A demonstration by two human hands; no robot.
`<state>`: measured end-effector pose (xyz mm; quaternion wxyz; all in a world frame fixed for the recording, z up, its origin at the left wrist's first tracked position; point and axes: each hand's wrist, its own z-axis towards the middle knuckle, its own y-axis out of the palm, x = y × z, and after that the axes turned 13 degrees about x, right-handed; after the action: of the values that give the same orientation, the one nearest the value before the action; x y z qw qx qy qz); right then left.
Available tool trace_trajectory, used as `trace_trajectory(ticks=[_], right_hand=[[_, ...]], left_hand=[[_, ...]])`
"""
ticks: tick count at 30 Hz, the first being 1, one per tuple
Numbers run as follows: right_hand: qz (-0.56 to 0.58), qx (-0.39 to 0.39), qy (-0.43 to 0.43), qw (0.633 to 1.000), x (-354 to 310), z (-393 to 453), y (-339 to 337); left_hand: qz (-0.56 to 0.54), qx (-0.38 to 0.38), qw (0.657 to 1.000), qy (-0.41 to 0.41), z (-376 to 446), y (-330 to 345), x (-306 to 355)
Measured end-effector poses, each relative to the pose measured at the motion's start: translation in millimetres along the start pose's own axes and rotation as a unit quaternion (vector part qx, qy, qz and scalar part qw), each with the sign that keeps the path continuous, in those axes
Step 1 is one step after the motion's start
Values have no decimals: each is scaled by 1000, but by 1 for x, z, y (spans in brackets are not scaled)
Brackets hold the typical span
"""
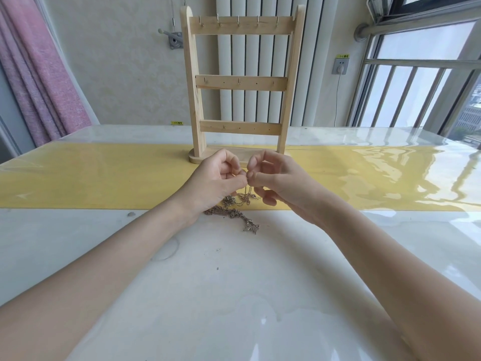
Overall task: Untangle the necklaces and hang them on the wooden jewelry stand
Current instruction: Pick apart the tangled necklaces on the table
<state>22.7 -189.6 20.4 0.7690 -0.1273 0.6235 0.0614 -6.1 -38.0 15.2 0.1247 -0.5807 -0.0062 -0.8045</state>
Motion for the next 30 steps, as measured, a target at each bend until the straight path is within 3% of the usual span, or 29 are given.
trace_trajectory(ticks=[5,8,22,30], right_hand=[[-4,57,-45,997,-1,1,0],[24,47,-48,997,-4,1,2],[138,11,59,989,-2,0,2],[109,51,19,992,-1,0,6]], left_hand=[[-140,8,984,-108,5,-6,3],[-161,19,979,-128,6,-6,3],[-57,14,998,-12,1,-4,6],[-212,34,953,-214,4,3,1]])
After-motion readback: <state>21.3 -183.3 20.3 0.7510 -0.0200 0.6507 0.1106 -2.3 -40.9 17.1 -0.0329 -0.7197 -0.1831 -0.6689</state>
